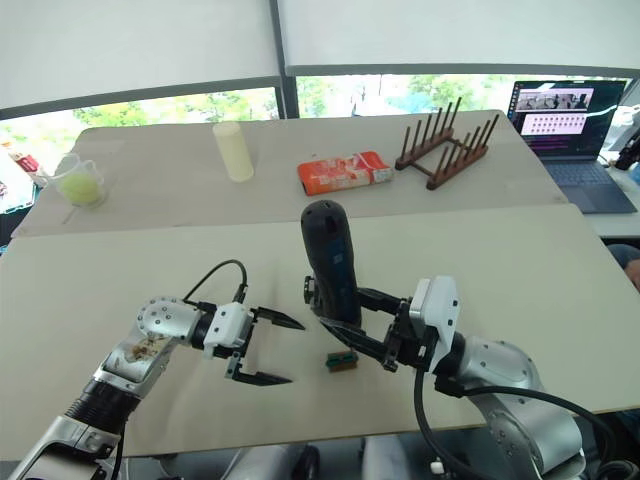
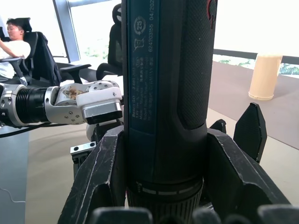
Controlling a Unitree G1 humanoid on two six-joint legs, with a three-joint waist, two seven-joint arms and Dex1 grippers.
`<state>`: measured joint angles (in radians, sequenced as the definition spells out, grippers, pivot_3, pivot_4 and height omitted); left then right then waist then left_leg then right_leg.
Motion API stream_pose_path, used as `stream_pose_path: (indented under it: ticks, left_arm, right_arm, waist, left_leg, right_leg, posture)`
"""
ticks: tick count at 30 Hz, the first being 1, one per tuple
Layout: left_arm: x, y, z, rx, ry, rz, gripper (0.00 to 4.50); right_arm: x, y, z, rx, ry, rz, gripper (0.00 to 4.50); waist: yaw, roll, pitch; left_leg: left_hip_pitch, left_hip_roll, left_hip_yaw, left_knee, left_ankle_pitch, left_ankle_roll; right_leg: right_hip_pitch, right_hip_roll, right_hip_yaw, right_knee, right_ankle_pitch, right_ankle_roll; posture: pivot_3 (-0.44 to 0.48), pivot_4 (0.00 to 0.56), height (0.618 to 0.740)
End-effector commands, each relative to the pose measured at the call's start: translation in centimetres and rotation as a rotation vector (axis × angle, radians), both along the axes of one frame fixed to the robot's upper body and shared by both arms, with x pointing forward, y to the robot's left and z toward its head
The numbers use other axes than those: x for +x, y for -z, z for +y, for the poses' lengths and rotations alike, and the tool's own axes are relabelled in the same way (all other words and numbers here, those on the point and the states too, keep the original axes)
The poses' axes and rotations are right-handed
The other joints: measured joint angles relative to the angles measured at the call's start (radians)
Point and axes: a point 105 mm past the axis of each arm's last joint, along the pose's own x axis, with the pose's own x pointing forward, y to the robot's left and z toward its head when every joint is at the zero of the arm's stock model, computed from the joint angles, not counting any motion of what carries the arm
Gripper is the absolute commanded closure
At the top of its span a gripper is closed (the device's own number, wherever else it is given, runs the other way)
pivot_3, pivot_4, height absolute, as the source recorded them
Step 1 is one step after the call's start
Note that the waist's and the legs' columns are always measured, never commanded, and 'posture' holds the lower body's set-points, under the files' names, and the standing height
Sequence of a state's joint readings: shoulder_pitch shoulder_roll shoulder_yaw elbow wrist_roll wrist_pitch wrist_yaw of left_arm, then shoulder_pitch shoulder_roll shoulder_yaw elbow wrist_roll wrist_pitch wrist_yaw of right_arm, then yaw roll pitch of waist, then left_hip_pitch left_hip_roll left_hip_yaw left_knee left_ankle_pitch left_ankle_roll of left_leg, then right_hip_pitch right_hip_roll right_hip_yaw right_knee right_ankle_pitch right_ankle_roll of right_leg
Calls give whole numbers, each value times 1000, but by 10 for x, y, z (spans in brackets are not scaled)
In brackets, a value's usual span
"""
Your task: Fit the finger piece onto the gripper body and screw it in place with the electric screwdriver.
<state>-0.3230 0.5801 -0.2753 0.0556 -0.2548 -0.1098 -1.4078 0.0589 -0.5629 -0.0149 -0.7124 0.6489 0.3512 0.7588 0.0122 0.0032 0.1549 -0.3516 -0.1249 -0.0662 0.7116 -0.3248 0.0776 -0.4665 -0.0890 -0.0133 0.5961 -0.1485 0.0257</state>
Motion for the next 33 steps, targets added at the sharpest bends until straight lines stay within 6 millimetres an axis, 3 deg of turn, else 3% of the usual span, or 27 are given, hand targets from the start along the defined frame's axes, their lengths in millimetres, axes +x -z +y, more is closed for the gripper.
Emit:
stream_pose_path:
  ticks: [1, 13, 33]
  left_arm:
    - [1, -5, -3, -11, 19, -38, 0]
    - [0, -4, -6, -18, 23, -31, 0]
    - [2, -1, -12, -15, -9, 12, 0]
  right_arm:
    - [-9, -11, 4, 20, -35, -47, 2605]
    - [-9, -27, 0, 42, -1, -108, 2605]
    - [-4, -23, 3, 39, 11, -111, 2605]
  waist:
    - [0, 0, 0]
    - [0, 0, 0]
    - [0, 0, 0]
  left_leg:
    - [0, 0, 0, 0, 0, 0]
    - [0, 0, 0, 0, 0, 0]
    - [0, 0, 0, 0, 0, 0]
  right_leg:
    - [0, 0, 0, 0, 0, 0]
    - [0, 0, 0, 0, 0, 0]
    - [0, 0, 0, 0, 0, 0]
  posture:
    - [0, 150, 740]
    - [0, 150, 740]
    - [0, 150, 740]
